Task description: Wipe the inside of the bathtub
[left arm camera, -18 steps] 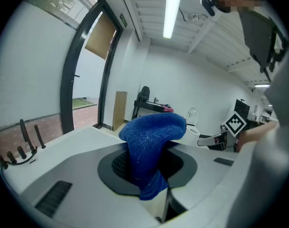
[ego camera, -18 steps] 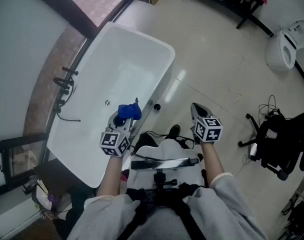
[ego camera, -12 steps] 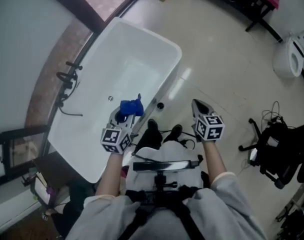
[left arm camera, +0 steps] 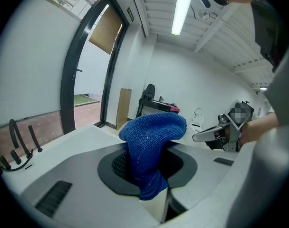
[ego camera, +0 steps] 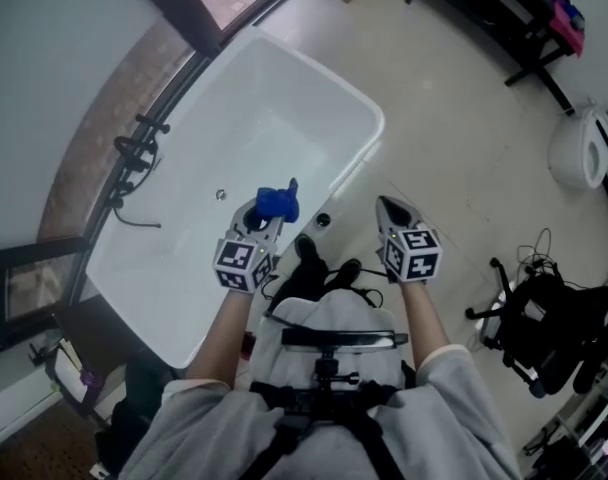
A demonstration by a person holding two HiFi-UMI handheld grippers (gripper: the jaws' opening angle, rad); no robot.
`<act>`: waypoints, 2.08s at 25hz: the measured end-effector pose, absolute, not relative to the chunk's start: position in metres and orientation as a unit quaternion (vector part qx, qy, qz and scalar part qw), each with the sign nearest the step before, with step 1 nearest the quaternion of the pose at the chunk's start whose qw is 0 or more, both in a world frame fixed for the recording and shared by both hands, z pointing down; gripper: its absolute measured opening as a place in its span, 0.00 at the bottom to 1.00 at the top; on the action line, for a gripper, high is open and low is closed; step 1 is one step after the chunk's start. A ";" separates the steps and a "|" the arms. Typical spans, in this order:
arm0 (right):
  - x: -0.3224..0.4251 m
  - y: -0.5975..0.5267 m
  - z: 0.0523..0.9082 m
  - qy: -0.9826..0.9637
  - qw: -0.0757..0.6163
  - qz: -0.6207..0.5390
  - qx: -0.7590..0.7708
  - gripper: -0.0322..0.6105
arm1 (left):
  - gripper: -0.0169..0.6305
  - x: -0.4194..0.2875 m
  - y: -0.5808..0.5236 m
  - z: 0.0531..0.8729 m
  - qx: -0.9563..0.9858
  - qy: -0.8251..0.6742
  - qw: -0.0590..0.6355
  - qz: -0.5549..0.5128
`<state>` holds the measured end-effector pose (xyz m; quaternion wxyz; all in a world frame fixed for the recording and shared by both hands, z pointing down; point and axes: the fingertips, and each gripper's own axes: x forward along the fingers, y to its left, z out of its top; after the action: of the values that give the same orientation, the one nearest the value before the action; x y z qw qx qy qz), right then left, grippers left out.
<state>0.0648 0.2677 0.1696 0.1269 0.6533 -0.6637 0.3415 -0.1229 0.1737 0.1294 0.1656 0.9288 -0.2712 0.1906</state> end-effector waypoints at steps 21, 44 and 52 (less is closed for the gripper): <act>0.058 0.074 0.285 -0.663 0.195 0.365 0.623 0.06 | 0.16 -0.067 -0.001 0.255 0.907 -0.303 0.219 0.195; 0.115 -0.043 0.491 -0.672 0.226 0.401 0.580 0.06 | 0.16 0.055 -0.120 0.495 0.866 -0.370 0.273 0.197; 0.127 -0.062 0.514 -0.658 0.228 0.414 0.586 0.06 | 0.16 0.085 -0.161 0.518 0.866 -0.366 0.288 0.179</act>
<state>0.1265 -0.0620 0.5141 0.2280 0.5863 -0.6577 0.4143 0.0855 -0.1608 0.5185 0.2882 0.8665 -0.3662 0.1790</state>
